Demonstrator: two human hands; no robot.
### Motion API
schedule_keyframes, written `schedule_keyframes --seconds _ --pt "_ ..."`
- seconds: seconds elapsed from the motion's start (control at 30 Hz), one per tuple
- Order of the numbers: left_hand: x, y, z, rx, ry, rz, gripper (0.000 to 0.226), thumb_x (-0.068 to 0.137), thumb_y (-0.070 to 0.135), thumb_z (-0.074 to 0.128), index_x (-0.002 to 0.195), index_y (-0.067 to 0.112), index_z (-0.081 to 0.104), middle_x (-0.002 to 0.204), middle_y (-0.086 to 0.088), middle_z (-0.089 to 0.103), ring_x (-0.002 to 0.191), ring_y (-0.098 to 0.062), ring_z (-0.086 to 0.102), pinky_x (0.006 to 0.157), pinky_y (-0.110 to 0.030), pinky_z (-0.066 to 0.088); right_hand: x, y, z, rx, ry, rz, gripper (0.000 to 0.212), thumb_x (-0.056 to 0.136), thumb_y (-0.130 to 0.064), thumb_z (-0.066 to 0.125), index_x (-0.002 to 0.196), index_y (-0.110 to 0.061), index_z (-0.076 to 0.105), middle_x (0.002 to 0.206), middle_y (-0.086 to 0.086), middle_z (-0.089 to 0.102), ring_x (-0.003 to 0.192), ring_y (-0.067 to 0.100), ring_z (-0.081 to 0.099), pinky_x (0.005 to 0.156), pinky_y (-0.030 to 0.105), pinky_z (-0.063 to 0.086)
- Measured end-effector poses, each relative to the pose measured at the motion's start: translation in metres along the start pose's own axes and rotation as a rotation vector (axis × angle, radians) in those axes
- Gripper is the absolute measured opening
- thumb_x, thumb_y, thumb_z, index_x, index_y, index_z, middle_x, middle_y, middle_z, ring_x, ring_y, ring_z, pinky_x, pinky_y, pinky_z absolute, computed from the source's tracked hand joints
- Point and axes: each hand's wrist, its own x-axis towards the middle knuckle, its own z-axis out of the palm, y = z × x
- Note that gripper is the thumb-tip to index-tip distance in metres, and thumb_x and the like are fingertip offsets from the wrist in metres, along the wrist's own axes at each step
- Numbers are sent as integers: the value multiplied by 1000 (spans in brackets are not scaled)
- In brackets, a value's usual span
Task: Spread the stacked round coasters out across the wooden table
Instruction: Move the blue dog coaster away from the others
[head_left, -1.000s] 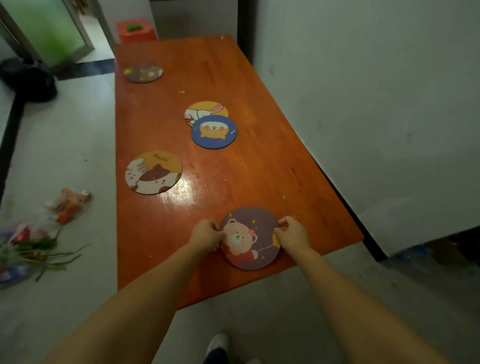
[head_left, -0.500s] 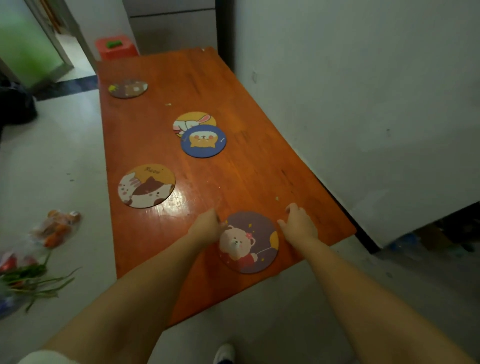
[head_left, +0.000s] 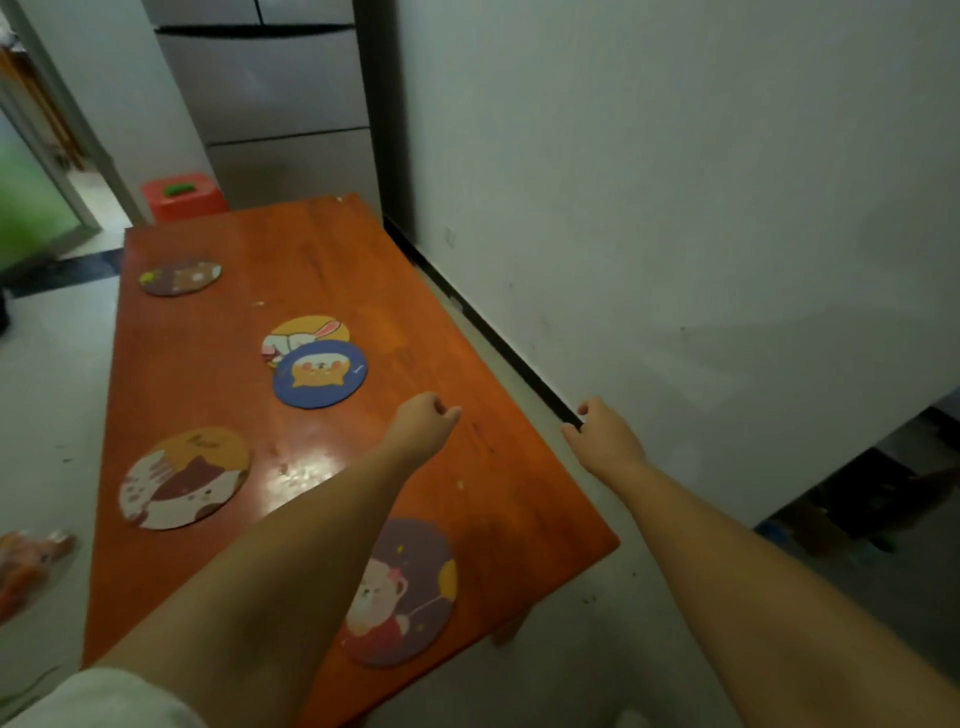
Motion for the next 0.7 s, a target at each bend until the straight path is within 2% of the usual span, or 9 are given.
schedule_keyframes --seconds 0.13,0.23,0.4,0.47,0.57,0.63,0.7 --pt "30 46 39 -50 82 -41 27 94 31 54 78 10 49 84 -19 62 78 -33 60 76 -45 54 61 32 -36 59 -43 -26 46 93 -33 53 130 -7 45 125 18 60 109 34 61 92 43 52" --pt "51 78 63 -113 167 -108 25 92 27 55 78 7 50 93 -27 68 77 -33 60 76 -46 54 102 48 -64 55 -97 -88 46 92 -33 54 130 -7 46 123 19 61 107 34 61 90 42 51" --pt "83 122 99 -233 259 -212 30 91 27 55 65 15 46 81 -18 60 75 -29 59 74 -47 55 169 65 -102 -14 -159 -211 44 93 -33 54 128 -6 48 124 18 61 111 34 60 91 40 49" --pt "95 131 105 -280 290 -261 27 90 28 55 69 12 50 81 -17 61 75 -29 59 72 -45 54 197 64 -110 -36 -174 -251 43 93 -32 54 126 -5 49 123 19 62 110 34 60 91 41 49" --pt "116 132 102 -292 357 -334 24 90 29 56 78 8 56 84 -18 64 83 -34 65 79 -45 55 235 50 -110 -65 -210 -328 42 93 -32 54 126 -5 49 122 19 62 109 34 60 90 41 49" --pt "133 129 96 -303 403 -365 24 89 29 56 74 10 54 81 -19 64 87 -37 68 80 -45 57 260 35 -104 -81 -243 -379 43 94 -32 53 127 -5 49 121 19 63 109 34 60 90 40 49" --pt "153 127 91 -332 457 -395 23 89 28 56 74 10 53 87 -25 67 90 -38 68 81 -44 57 286 18 -97 -90 -257 -427 44 94 -32 53 128 -5 49 121 19 64 109 34 61 91 40 49"
